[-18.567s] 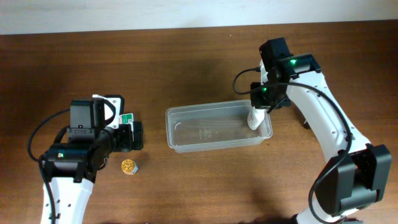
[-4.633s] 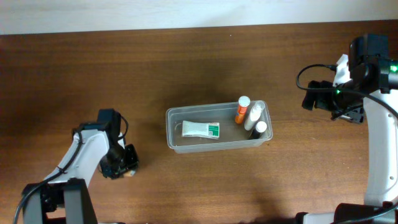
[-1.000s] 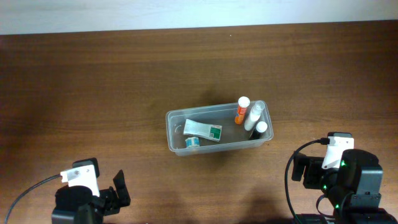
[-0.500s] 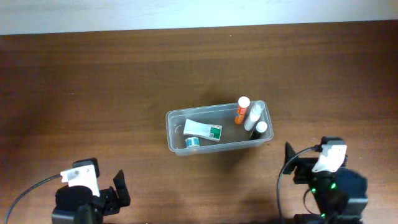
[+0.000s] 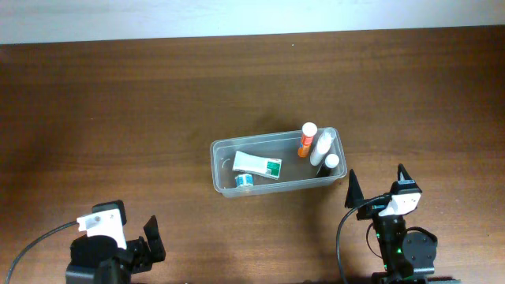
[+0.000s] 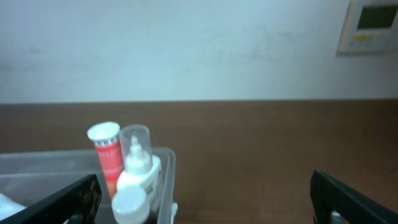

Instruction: Pack container

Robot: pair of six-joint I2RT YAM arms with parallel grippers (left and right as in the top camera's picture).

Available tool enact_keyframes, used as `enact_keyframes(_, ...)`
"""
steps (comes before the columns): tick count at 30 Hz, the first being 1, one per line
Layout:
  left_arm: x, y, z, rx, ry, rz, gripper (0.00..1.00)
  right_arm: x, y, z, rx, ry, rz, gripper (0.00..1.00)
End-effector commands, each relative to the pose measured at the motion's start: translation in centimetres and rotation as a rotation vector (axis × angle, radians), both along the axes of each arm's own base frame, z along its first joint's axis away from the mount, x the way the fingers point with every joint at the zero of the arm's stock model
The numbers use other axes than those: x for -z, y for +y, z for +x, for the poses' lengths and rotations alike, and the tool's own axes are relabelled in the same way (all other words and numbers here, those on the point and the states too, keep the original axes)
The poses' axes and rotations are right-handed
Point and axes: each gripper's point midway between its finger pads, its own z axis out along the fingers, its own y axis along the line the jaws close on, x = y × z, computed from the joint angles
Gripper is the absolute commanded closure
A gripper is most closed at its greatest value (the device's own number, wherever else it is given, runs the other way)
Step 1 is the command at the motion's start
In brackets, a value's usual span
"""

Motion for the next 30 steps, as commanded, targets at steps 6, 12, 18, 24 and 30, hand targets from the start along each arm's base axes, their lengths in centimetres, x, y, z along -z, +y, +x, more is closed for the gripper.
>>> enact_keyframes(6, -0.06, 0.17, -0.05, 0.0, -0.007, 0.015, 0.01, 1.3, -0.39, -0.04, 0.025, 0.047, -0.009, 0.02)
enact_keyframes(12, -0.06, 0.17, -0.05, 0.0, -0.007, 0.015, 0.01, 1.3, -0.38, -0.04, 0.025, 0.047, -0.009, 0.02)
enact_keyframes(18, -0.06, 0.17, -0.05, 0.0, -0.007, 0.015, 0.01, 1.3, -0.38, -0.04, 0.025, 0.047, -0.009, 0.02)
enact_keyframes(24, -0.06, 0.17, -0.05, 0.0, -0.007, 0.015, 0.01, 1.3, -0.39, -0.04, 0.025, 0.047, -0.009, 0.02)
enact_keyframes(30, -0.13, 0.21, -0.23, 0.0, -0.026, 0.011, 0.01, 1.3, -0.39, -0.04, 0.025, 0.047, -0.009, 0.02)
